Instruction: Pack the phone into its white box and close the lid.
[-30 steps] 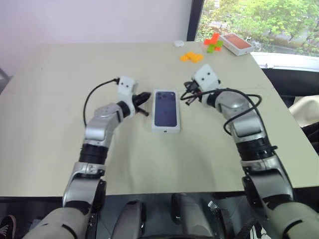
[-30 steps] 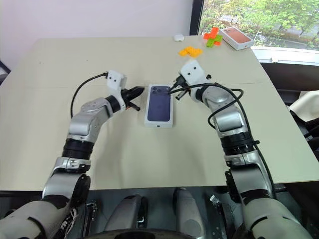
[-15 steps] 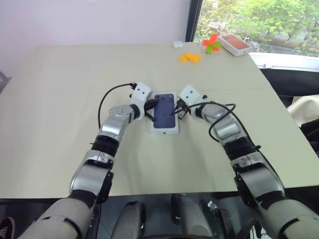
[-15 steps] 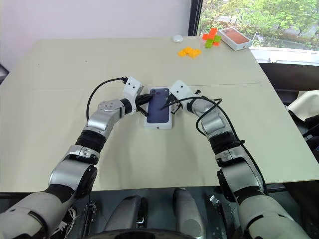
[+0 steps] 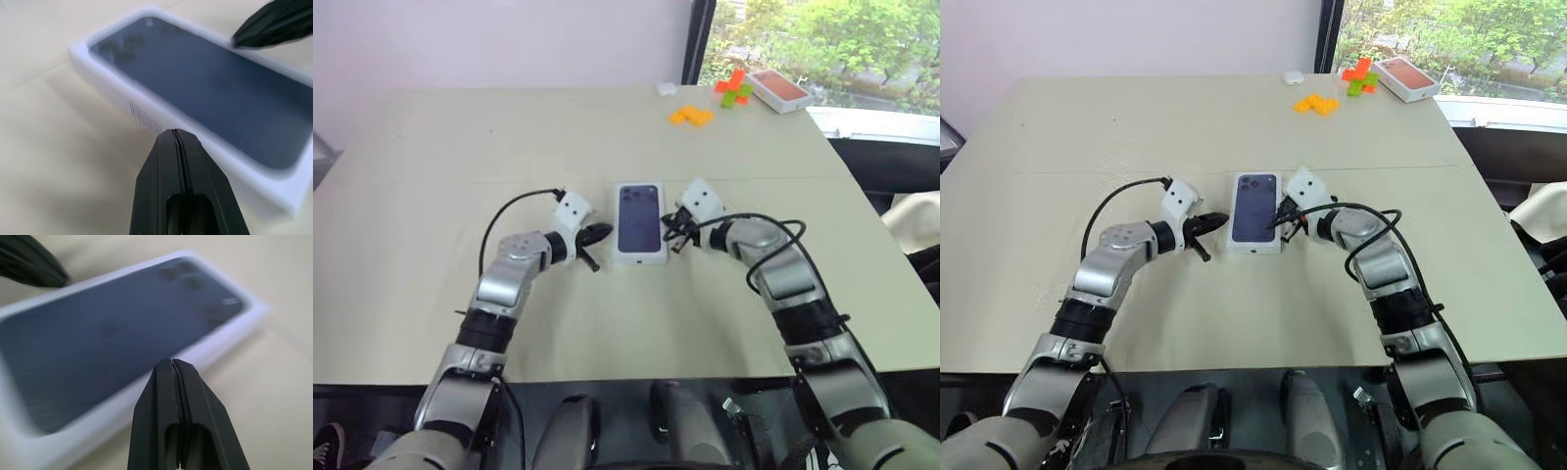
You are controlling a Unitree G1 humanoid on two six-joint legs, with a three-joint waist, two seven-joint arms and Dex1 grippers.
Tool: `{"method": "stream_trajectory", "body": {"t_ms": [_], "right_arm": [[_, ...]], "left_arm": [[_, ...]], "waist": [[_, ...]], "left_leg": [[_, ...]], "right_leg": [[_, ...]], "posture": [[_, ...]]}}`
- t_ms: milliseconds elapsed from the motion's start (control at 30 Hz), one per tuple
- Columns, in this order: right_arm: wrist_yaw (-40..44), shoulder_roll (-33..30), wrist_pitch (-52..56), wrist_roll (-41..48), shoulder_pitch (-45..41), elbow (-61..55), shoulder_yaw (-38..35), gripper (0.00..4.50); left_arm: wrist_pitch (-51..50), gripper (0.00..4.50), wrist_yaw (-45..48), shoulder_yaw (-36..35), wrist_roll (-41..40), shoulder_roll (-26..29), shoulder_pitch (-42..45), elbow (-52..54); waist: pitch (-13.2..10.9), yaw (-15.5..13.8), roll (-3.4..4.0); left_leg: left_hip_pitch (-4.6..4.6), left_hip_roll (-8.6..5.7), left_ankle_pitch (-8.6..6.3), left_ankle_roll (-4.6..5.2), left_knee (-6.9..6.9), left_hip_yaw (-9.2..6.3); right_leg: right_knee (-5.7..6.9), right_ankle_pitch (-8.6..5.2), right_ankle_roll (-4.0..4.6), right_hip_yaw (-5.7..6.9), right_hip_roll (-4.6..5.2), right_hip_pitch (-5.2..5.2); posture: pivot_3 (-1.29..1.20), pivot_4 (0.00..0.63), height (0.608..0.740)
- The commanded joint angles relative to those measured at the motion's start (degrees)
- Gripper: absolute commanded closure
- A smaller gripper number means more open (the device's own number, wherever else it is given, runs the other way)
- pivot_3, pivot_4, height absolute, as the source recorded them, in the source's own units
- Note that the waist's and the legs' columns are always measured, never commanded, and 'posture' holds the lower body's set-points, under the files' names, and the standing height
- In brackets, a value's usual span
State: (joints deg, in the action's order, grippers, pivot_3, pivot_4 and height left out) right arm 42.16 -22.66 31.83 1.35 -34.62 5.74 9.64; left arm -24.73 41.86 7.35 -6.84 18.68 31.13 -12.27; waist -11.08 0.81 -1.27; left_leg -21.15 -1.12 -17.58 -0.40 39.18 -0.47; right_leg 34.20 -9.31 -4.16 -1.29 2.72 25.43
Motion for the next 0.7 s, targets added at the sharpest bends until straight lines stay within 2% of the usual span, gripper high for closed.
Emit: {"method": "stream_trajectory", "body": {"t_ms": [33, 267, 433, 500, 600, 700], "right_arm": [[4.16, -3.2, 1.41, 1.07, 3.52, -5.83, 2.34, 4.47], [2.84, -4.16, 2.08, -0.62, 4.43, -6.97, 4.1, 4.47], [5.44, -4.01, 6.48, 5.37, 4.45, -10.57, 0.3, 4.47], [6.31, -3.64, 8.23, 9.8, 4.52, -11.86, -3.7, 4.47], [7.37, -4.18, 9.22, 14.86, 4.15, -11.86, -8.45, 3.64], [7.81, -5.12, 6.79, 16.61, 4.29, -11.73, -10.91, 2.21]], "left_arm": [[-1.66, 4.5, 1.08, 1.33, -0.19, 1.01, -1.61, 4.02], [-2.95, 4.5, 0.59, 1.6, -0.44, 1.49, -4.24, 6.45], [-6.19, 4.5, 1.03, -1.87, -4.03, 1.72, -3.83, 8.47], [-9.38, 4.5, 3.22, -4.1, -7.69, 2.92, -3.66, 9.33], [-7.85, 3.63, 6.83, -5.8, -9.76, 6.23, -4.59, 9.09], [-5.26, 2.22, 7.48, -9.02, -11.58, 7.93, -5.06, 8.6]], "waist": [[0.01, -0.09, -0.02], [0.03, 0.08, -0.03], [0.04, 0.01, -0.04], [0.03, 0.02, -0.03], [0.01, 0.16, -0.02], [0.01, 0.05, -0.02]], "left_leg": [[-0.04, 0.0, 0.0, 0.0, 0.0, -0.02], [0.01, 0.02, -0.03, 0.05, 0.0, -0.04], [-0.01, 0.03, -0.03, 0.05, 0.0, -0.05], [-0.04, 0.03, -0.03, 0.05, 0.0, -0.06], [-0.08, 0.04, -0.03, 0.05, 0.0, -0.06], [-0.08, 0.05, -0.03, 0.05, 0.0, -0.07]], "right_leg": [[-0.01, -0.01, 0.0, 0.03, -0.01, 0.01], [-0.02, -0.03, -0.02, 0.07, -0.05, -0.01], [-0.04, -0.03, -0.02, 0.06, -0.04, -0.01], [-0.05, -0.03, -0.02, 0.07, -0.04, 0.0], [-0.04, -0.03, -0.02, 0.07, -0.04, 0.06], [-0.05, -0.03, -0.02, 0.09, -0.05, 0.06]], "posture": [[0.0, 0.15, 0.74], [0.0, 0.15, 0.74], [0.0, 0.15, 0.74], [0.0, 0.15, 0.74], [0.0, 0.15, 0.74], [0.0, 0.15, 0.74]]}}
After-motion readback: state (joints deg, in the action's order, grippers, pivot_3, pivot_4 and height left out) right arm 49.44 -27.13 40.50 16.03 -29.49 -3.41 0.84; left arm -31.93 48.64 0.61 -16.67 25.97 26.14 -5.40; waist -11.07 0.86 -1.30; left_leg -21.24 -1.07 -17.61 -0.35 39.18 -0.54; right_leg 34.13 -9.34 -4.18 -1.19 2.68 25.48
